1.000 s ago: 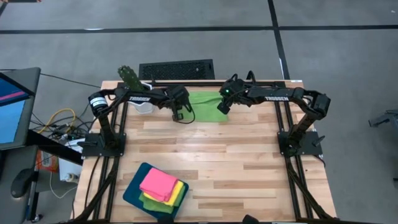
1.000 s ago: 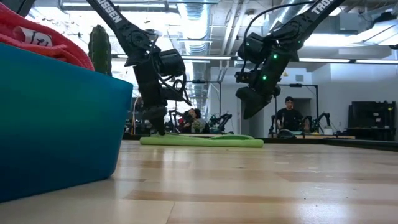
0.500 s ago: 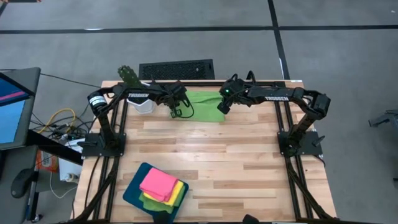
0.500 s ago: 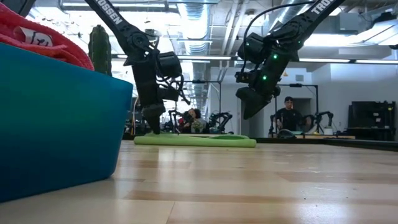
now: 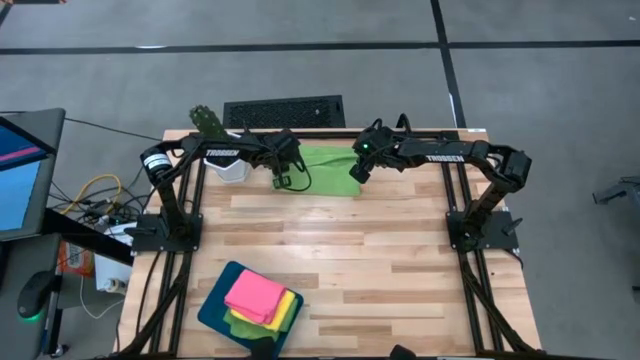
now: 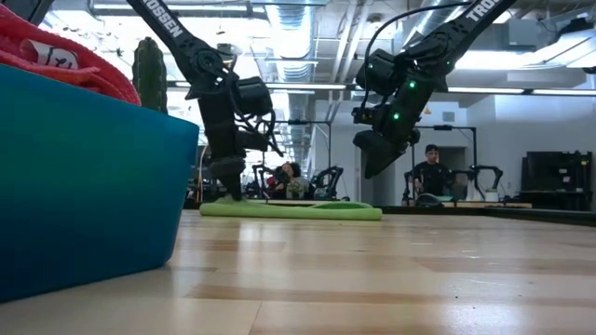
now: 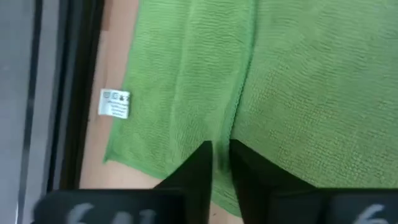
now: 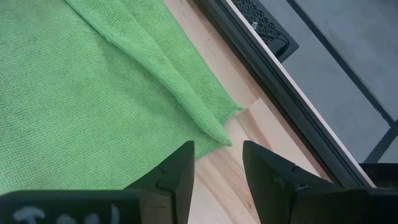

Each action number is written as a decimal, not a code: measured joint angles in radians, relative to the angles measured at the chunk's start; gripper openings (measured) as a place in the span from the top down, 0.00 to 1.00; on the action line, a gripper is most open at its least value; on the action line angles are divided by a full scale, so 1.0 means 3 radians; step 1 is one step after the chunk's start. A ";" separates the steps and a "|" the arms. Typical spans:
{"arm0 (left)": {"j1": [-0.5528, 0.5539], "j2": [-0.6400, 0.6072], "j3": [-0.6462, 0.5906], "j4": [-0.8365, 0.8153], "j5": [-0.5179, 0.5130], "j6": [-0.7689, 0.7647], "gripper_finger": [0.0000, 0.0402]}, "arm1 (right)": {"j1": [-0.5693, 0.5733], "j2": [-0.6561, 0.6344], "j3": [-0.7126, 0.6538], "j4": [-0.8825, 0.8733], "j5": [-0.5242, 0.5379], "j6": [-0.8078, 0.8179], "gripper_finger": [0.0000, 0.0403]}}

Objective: Fold microfiber towels
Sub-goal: Fold the green microfiber

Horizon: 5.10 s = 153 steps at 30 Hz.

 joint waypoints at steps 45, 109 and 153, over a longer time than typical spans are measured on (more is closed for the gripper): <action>0.0412 -0.0149 -0.0003 0.0043 -0.0093 -0.0070 1.00 | 0.0000 0.0000 0.0000 -0.0014 0.0001 0.0005 0.60; -0.0206 -0.0759 -0.1331 0.0609 0.0665 0.0047 0.45 | 0.0620 0.0003 -0.0745 0.0697 -0.0878 -0.0676 0.60; -0.0917 -0.2403 -0.0824 -0.0084 -0.0229 -0.1151 1.00 | 0.1292 -0.1659 -0.0759 0.0350 0.0143 -0.0105 0.99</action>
